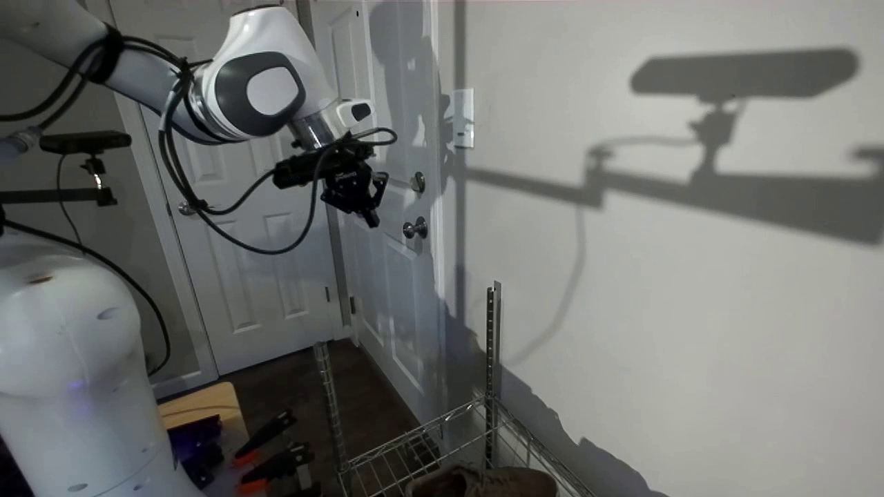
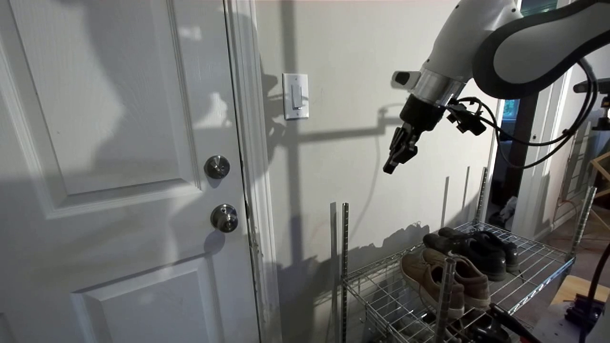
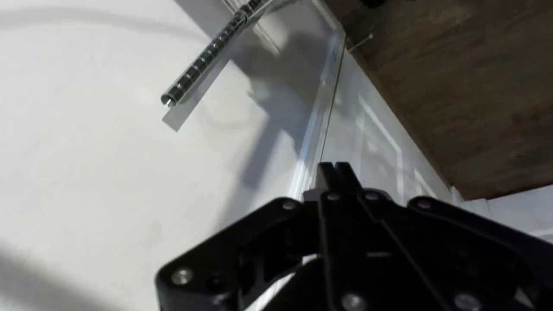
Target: Switch off the light
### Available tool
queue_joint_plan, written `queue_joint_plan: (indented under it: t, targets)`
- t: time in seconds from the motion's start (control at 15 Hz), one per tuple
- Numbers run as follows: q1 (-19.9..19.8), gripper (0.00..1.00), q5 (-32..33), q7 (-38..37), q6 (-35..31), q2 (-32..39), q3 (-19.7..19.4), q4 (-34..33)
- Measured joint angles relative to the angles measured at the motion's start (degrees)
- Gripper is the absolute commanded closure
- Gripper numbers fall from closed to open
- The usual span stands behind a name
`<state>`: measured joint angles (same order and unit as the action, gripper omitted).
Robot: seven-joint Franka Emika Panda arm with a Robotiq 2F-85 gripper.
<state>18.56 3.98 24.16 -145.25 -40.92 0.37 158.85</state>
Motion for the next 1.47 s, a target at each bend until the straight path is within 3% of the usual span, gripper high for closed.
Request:
queue_joint_plan:
  t: [0.27,0.6,1.47]
  targets:
    - [-0.04,0.92,0.04,-0.58,-11.64,1.65,0.41,-0.05]
    - [-0.04,0.94,0.04,-1.05,-21.54,3.03,0.39,-0.04]
    - [0.15,0.97,0.16,-1.31,-22.84,3.76,0.26,-0.05]
